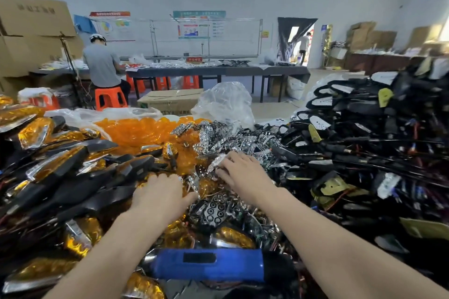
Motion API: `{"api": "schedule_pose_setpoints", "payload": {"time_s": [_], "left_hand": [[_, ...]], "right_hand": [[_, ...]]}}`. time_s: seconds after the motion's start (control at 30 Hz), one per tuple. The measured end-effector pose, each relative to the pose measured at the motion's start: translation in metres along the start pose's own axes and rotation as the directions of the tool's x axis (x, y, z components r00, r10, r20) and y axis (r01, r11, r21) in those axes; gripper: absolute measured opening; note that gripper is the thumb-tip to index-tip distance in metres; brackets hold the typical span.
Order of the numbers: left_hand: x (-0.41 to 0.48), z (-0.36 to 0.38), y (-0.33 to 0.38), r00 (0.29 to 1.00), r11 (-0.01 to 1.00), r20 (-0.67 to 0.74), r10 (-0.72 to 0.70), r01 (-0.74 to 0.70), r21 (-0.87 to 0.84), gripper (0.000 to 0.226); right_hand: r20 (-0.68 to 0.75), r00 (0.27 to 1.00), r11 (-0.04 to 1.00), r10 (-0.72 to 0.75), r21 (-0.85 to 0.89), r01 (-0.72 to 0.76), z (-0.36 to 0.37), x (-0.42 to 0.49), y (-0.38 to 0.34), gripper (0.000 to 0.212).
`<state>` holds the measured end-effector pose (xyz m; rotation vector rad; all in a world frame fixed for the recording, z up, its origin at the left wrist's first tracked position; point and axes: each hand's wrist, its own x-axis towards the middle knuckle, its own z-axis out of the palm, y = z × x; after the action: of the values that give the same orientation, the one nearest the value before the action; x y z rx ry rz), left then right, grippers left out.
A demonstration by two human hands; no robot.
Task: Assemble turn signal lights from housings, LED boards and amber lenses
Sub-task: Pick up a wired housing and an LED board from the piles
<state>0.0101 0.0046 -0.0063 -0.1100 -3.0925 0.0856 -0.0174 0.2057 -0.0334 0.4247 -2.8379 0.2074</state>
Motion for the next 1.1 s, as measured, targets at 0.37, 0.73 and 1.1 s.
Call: {"api": "schedule_pose_setpoints", "payload": {"time_s": [0.37, 0.73, 1.1], "left_hand": [[-0.022, -0.029, 0.07, 0.957, -0.071, 0.049, 0.286, 0.072, -0.995, 0.034], [-0.075, -0.026, 0.092, 0.965, -0.358, 0.11, 0.24, 0.193, -0.914, 0.023], [-0.091, -0.018, 0.104, 0.971, -0.319, 0.167, 0.169, 0.214, -0.923, 0.014]], "right_hand": [[-0.113, 0.972, 0.584, 0.207, 0.811, -0.03, -0.064, -0.041, 0.009, 0.043], [0.134, 0.975, 0.965, 0.177, -0.219, -0.145, -0.121, -0.116, 0.082, 0.046], [-0.054, 0.926, 0.869, 0.374, -0.327, -0.371, -0.115, -0.135, 0.118, 0.037]]}}
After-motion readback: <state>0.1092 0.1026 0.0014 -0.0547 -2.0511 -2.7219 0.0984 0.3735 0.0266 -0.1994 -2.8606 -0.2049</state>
